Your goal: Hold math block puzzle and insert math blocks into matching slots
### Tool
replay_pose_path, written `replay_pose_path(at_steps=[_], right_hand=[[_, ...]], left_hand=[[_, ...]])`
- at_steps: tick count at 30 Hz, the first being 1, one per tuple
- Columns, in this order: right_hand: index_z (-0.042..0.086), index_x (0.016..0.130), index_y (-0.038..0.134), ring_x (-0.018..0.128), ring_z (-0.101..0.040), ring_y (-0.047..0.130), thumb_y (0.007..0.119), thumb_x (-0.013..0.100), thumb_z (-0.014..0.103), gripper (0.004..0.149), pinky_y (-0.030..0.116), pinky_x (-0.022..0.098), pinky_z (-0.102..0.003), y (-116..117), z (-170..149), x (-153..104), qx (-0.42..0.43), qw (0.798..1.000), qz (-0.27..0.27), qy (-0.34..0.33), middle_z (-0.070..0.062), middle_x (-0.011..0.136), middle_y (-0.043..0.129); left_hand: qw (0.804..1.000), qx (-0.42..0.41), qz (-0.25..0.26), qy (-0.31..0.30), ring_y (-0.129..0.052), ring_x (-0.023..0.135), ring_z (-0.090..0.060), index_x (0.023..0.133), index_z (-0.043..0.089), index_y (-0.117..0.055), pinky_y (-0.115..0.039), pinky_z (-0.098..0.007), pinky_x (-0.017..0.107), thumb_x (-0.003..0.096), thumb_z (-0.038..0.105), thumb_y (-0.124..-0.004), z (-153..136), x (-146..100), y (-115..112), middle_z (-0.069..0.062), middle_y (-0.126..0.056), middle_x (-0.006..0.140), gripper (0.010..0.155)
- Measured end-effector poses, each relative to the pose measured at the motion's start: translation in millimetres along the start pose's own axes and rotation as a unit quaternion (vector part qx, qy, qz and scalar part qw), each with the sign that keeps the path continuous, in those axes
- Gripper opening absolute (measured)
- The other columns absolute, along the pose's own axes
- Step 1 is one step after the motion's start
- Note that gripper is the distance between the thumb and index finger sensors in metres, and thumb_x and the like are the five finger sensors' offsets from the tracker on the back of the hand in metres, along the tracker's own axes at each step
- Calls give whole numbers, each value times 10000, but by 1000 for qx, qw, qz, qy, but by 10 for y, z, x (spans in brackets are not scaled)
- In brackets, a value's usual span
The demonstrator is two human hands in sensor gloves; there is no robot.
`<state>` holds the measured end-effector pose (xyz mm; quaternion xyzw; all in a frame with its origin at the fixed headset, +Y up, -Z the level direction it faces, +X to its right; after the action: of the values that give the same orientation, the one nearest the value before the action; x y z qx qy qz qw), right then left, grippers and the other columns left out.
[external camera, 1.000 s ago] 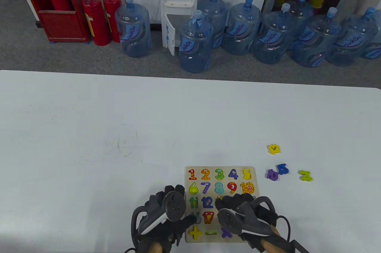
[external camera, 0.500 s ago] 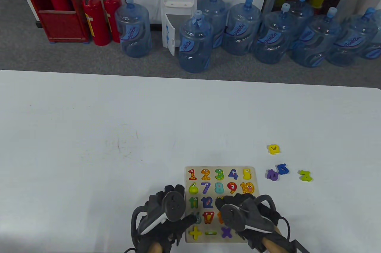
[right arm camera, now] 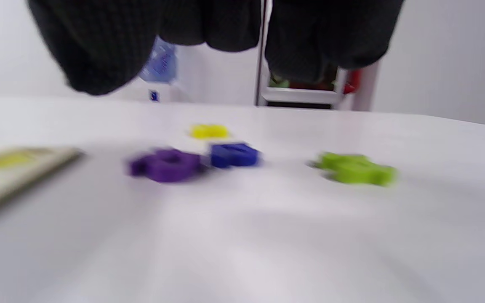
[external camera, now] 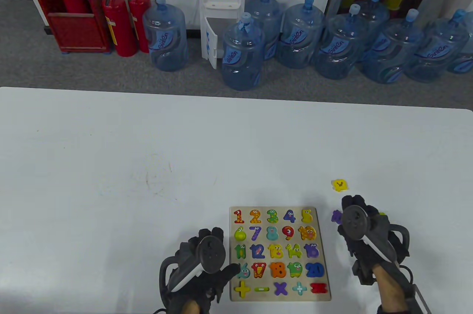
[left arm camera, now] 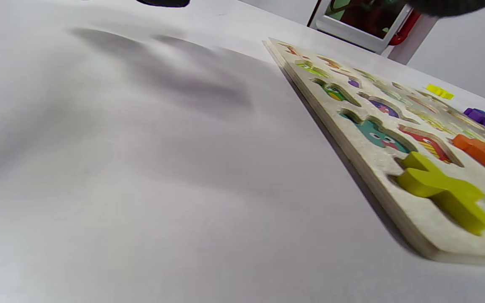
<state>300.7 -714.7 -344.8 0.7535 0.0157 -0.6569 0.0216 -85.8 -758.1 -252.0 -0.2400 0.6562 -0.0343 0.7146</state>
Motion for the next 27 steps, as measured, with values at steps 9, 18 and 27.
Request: replay_pose_path(at_steps=[9,18,27], right_hand=[[384,965,289,991,-330,555,789,325,306,816,592,695,-480,449,36,151,-23,995,93,-33,80,1077,281],[411,868,624,877,-307,732,825,280,325,627,688,622,-414,363,257,22,-31,995,63,-67,118,1006,576],[375,624,887,592,-154,962,937,167,304,465,802,526,-365,248,326,-132,-23,994,10,-106,140,796,819]], left_hand=[[1000,-5,5,3,-370,1073,-465,1073,253,-217,-448,-746,703,361,656,-633,-24,-34,2,-100,-225,1125,918],[1000,-3,-4,-2,-372,1077,-460,1074,259,-218,-447,-744,707,362,658,-631,1,-38,-8,-93,-229,1129,914],[1000,-1,-8,-12,-370,1081,-458,1076,262,-218,-445,-743,711,363,660,-631,33,-31,-14,-90,-228,1132,915]])
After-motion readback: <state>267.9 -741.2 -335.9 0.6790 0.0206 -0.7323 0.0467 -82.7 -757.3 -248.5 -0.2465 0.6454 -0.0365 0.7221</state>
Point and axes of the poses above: the tracker on the back of each hand, its own z axis roughly to the thumb side, its own x axis roughly from the wrist to the fingertips, y = z × x, the point moved 5 cm from there along x, roughly from the wrist to the fingertips
